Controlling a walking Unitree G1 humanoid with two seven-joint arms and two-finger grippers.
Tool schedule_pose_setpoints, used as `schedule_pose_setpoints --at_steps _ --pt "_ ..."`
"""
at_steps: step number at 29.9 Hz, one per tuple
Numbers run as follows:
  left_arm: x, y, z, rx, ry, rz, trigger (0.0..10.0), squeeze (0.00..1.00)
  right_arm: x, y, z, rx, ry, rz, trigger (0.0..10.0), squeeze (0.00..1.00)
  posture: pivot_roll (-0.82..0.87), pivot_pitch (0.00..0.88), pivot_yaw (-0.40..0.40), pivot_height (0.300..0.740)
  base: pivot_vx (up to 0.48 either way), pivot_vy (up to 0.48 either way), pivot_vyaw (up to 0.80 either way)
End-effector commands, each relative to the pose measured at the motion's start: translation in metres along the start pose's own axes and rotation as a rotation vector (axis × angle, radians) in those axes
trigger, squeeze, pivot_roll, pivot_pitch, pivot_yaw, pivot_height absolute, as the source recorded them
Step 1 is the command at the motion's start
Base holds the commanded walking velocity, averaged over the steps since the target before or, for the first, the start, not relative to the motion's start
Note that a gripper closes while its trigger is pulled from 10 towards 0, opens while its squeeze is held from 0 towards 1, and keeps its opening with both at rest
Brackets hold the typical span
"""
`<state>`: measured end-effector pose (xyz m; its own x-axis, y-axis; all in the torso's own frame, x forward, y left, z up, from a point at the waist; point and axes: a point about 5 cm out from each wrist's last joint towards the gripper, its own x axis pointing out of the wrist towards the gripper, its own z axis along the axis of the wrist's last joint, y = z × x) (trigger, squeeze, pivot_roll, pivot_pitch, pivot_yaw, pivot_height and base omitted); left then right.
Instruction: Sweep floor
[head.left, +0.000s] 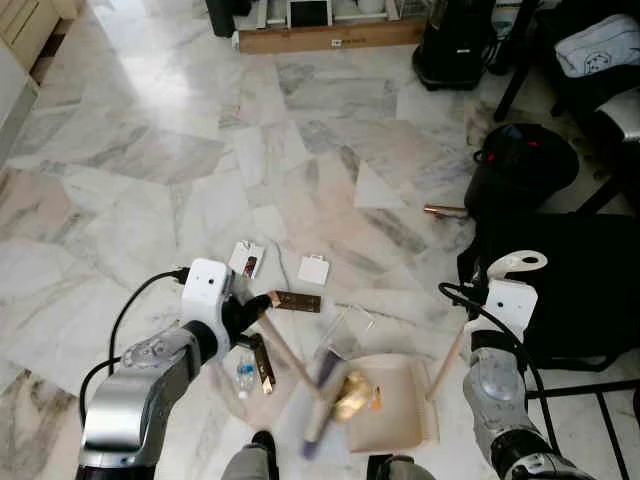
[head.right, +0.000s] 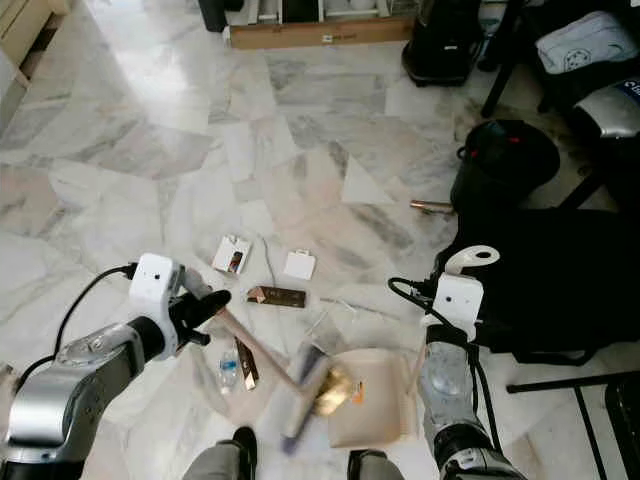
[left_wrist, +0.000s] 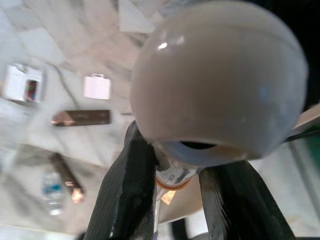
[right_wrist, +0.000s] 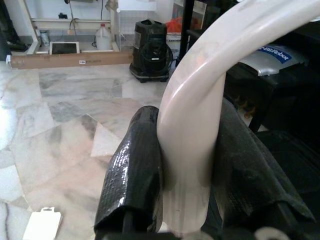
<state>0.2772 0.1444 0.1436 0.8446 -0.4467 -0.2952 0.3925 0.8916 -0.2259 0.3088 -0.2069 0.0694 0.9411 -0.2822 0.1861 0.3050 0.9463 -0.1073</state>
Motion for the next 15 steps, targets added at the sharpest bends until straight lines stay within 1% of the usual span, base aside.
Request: schedule_pose_setpoints --at_steps 1,4,5,7,8,10,11,12,13,15 --pt "0.003 -0.002 -0.003 -0.091 0.011 -0.044 10.0 0.00 -0.009 -0.004 -0.015 -0.023 0.089 0.000 10.0 0.00 0.26 0.257 0.020 0.740 0.000 0.000 0.00" --pt "0.004 -0.002 0.000 -0.113 -0.004 -0.050 10.0 0.00 -0.008 -0.004 -0.015 -0.023 0.092 -0.001 10.0 0.00 0.25 0.252 0.018 0.740 0.000 0.000 0.00" --pt "0.005 -0.002 0.004 -0.134 -0.026 -0.053 10.0 0.00 -0.005 -0.005 -0.013 -0.020 0.090 -0.004 10.0 0.00 0.25 0.246 0.017 0.740 0.000 0.000 0.00" --pt "0.008 -0.001 0.010 -0.130 -0.056 -0.043 10.0 0.00 -0.002 -0.007 -0.010 -0.016 0.081 -0.011 10.0 0.00 0.25 0.232 0.014 0.740 0.000 0.000 0.00" --pt "0.010 -0.001 0.015 -0.103 -0.082 -0.036 10.0 0.00 0.002 -0.009 -0.008 0.005 0.075 -0.026 10.0 0.00 0.24 0.222 0.011 0.740 0.000 0.000 0.00" --pt "0.012 0.000 0.021 -0.085 -0.109 -0.028 10.0 0.00 0.004 -0.010 -0.006 0.016 0.070 -0.033 10.0 0.00 0.23 0.206 0.007 0.740 0.000 0.000 0.00" --pt "0.014 0.000 0.028 -0.064 -0.145 -0.019 10.0 0.00 0.007 -0.012 -0.003 0.020 0.060 -0.038 10.0 0.00 0.22 0.195 0.004 0.740 0.000 0.000 0.00" --pt "0.015 0.000 0.039 -0.032 -0.202 -0.005 10.0 0.00 0.011 -0.016 0.002 0.034 0.038 -0.056 10.0 0.00 0.22 0.184 0.001 0.740 0.000 0.000 0.00" --pt "0.015 0.000 0.039 -0.032 -0.202 -0.005 10.0 0.00 0.011 -0.016 0.002 0.034 0.038 -0.056 10.0 0.00 0.22 0.184 0.001 0.740 0.000 0.000 0.00" --pt "0.017 0.000 0.054 0.027 -0.291 0.016 10.0 0.00 0.015 -0.023 0.007 0.049 0.006 -0.078 10.0 0.00 0.20 0.164 -0.005 0.740 0.000 0.000 0.00"
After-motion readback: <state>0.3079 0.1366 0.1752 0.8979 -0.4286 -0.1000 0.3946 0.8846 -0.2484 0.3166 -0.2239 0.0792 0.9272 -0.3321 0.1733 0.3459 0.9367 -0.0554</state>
